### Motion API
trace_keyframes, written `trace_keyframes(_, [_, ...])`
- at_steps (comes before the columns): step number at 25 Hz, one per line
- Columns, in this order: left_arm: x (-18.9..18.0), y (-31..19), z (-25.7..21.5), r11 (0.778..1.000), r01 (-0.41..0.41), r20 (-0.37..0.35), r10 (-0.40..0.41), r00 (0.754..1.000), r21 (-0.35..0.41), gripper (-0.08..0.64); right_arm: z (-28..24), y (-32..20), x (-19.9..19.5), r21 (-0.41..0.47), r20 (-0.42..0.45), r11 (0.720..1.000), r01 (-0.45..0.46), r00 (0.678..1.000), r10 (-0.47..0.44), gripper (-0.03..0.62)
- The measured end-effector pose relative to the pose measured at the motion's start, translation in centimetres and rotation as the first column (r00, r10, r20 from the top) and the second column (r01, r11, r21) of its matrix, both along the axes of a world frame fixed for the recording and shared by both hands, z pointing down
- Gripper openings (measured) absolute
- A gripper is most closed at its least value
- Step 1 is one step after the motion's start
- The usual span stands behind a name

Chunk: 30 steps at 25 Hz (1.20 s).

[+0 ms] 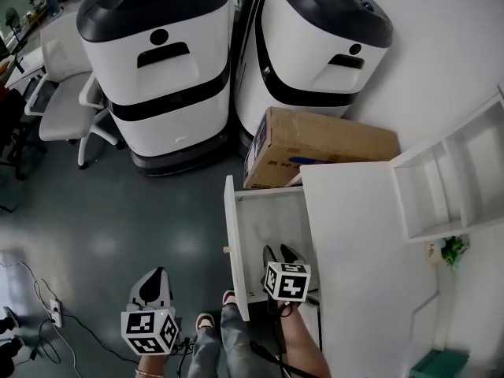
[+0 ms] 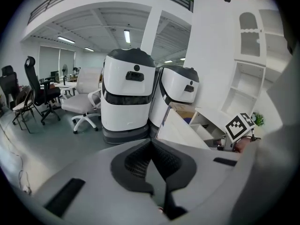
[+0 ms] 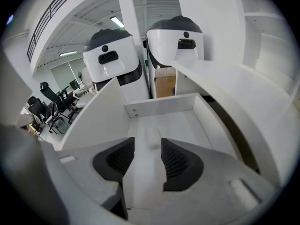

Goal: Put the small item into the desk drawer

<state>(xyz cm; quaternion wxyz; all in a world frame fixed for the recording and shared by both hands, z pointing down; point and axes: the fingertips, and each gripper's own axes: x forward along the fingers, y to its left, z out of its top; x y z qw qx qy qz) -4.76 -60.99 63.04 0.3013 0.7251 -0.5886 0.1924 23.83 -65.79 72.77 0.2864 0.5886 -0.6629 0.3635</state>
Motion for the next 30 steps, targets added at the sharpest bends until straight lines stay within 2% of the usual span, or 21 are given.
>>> trace_keyframes(4, [0.9, 0.6, -1.8, 0.999, -0.037, -0.004, 0.038, 0.999, 0.022, -0.002, -3.9, 2.3, 0.3, 0.052, -0.018, 0.999, 0.000, 1.000, 0.000, 0.167])
trace_keyframes(7, [1.3, 0.9, -3.3, 0.998, -0.052, -0.009, 0.053, 0.999, 0.047, -0.002, -7.4, 4.0, 0.4, 0.113, -0.022, 0.994, -0.010, 1.000, 0.013, 0.092])
trace_keyframes(13, [3.6, 0.9, -7.3, 0.985, -0.120, -0.021, 0.124, 0.992, 0.122, -0.002, -13.6, 7.4, 0.8, 0.213, -0.033, 0.976, -0.032, 0.999, 0.040, 0.029])
trace_keyframes(15, [4.5, 0.6, -9.2, 0.975, -0.149, -0.022, 0.154, 0.988, 0.164, -0.002, -15.9, 8.1, 1.0, 0.260, -0.040, 0.965, -0.046, 0.998, 0.058, 0.006])
trace_keyframes(22, [7.6, 1.9, -15.1, 0.935, -0.228, -0.038, 0.247, 0.968, 0.271, -0.002, -22.6, 11.8, 3.3, 0.372, -0.058, 0.923, -0.103, 0.989, 0.134, 0.006])
trace_keyframes(30, [8.9, 0.1, -22.8, 0.865, -0.256, -0.018, 0.292, 0.956, 0.431, -0.002, -30.0, 15.6, 7.0, 0.520, -0.056, 0.833, -0.187, 0.966, 0.252, 0.006])
